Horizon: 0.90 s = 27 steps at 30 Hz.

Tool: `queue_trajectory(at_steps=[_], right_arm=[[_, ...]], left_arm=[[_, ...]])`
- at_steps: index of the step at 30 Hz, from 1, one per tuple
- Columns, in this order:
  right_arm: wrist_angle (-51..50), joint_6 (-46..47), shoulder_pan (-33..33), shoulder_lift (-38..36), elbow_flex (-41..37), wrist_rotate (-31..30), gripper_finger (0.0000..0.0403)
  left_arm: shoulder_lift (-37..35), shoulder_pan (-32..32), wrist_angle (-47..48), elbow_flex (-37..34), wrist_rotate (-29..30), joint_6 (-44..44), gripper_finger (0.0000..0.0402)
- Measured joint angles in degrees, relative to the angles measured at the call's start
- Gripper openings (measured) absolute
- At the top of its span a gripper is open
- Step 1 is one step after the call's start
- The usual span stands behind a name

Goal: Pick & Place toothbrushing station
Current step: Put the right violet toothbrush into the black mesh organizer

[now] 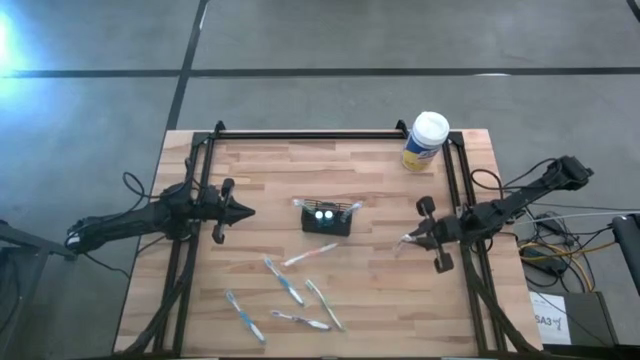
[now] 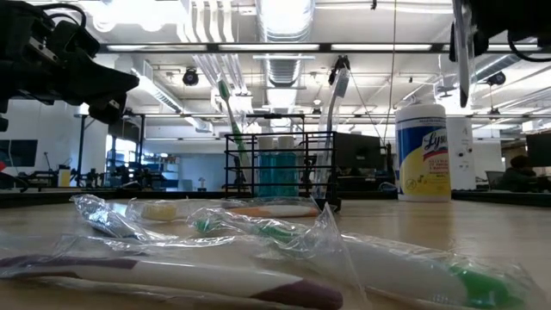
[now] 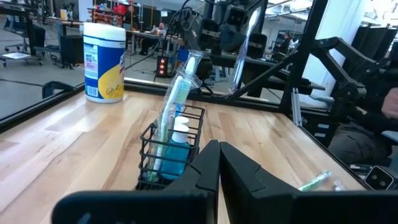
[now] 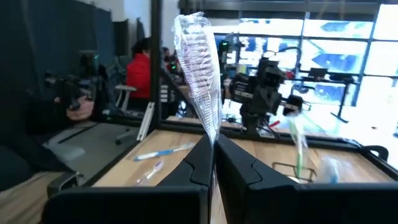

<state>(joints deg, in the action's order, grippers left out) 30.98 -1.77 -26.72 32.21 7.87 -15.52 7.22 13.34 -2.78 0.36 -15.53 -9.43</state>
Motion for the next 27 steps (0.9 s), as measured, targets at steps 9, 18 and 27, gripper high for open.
queue_trajectory(at_steps=[9, 18, 27], right_arm=[[0.01, 1.41, 0.02, -3.45, -3.97, -1.18, 0.0011], [-0.73, 5.8, 0.12, -4.21, -1.97, -12.24, 0.0011], [-4.14, -2.1, 0.28, 14.04, 17.53, -12.98, 0.0011]], left_arm=[[0.0, 0.0, -0.01, -0.02, 0.0, -1.75, 0.001], [0.0, 0.0, -0.1, -0.02, 0.04, -2.95, 0.0011], [0.07, 0.0, -0.12, -0.02, 0.22, -2.69, 0.0011]])
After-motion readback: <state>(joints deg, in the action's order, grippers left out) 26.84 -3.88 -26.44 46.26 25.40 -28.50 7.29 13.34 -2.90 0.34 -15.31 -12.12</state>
